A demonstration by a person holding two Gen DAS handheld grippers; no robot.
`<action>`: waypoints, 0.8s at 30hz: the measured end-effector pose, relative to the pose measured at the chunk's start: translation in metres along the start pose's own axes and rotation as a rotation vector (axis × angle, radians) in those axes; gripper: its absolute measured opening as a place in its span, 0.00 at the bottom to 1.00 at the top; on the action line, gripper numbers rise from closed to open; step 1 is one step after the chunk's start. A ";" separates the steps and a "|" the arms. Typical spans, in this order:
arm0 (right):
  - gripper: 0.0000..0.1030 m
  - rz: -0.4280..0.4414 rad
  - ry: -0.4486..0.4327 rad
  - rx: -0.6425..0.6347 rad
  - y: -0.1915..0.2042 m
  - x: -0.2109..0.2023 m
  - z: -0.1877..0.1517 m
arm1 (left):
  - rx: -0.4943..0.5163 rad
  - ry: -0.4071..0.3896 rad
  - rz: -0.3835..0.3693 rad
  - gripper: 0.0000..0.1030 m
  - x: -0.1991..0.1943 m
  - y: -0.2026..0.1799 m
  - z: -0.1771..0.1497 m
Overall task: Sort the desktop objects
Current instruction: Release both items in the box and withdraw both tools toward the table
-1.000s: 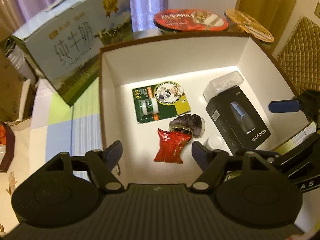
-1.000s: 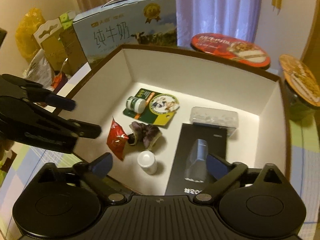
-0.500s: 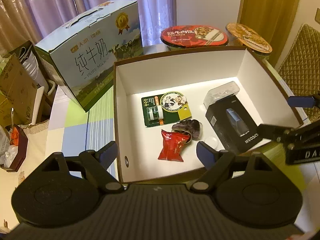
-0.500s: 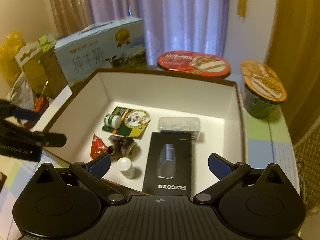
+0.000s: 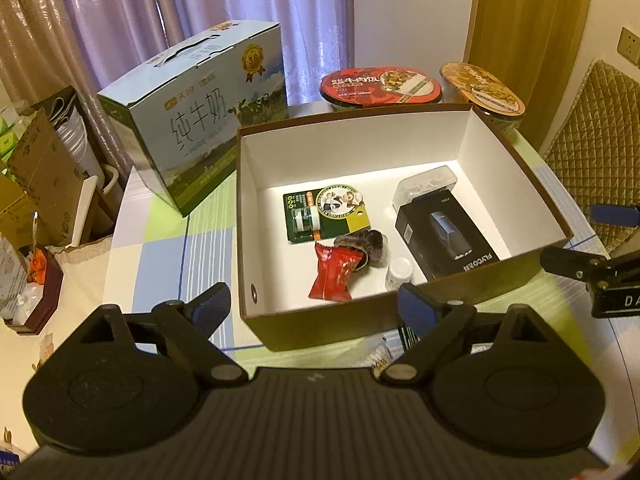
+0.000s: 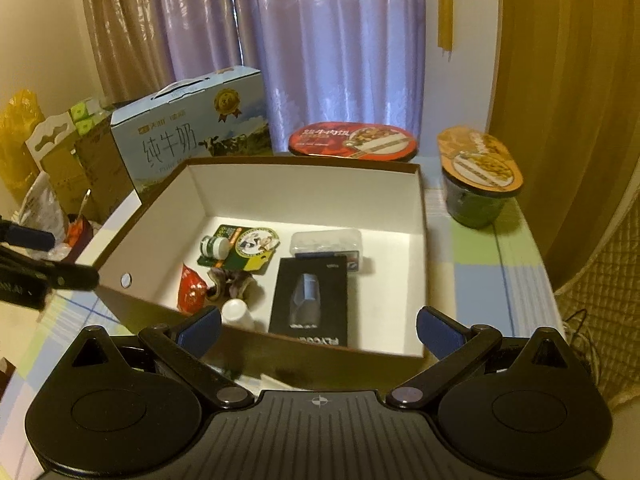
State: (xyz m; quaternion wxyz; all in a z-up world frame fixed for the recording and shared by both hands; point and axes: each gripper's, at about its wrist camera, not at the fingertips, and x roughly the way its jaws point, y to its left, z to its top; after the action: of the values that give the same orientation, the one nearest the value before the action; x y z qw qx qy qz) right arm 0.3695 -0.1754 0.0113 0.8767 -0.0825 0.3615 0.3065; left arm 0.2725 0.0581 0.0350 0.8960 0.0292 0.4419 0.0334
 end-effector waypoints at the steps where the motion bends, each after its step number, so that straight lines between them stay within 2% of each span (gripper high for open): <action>1: 0.98 -0.003 -0.001 -0.005 0.000 -0.002 -0.003 | -0.004 0.001 0.005 0.86 -0.002 0.000 -0.003; 13: 0.98 0.042 0.037 -0.026 0.007 -0.024 -0.051 | -0.069 0.079 0.002 0.87 -0.011 -0.010 -0.056; 24: 0.98 0.078 0.050 -0.006 0.009 -0.036 -0.063 | -0.117 0.115 0.009 0.87 -0.023 -0.022 -0.087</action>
State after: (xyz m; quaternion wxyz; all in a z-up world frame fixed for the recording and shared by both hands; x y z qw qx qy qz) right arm 0.3069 -0.2086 -0.0091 0.8545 -0.0787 0.3854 0.3393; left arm 0.1902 0.0365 -0.0018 0.8691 -0.0231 0.4899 0.0646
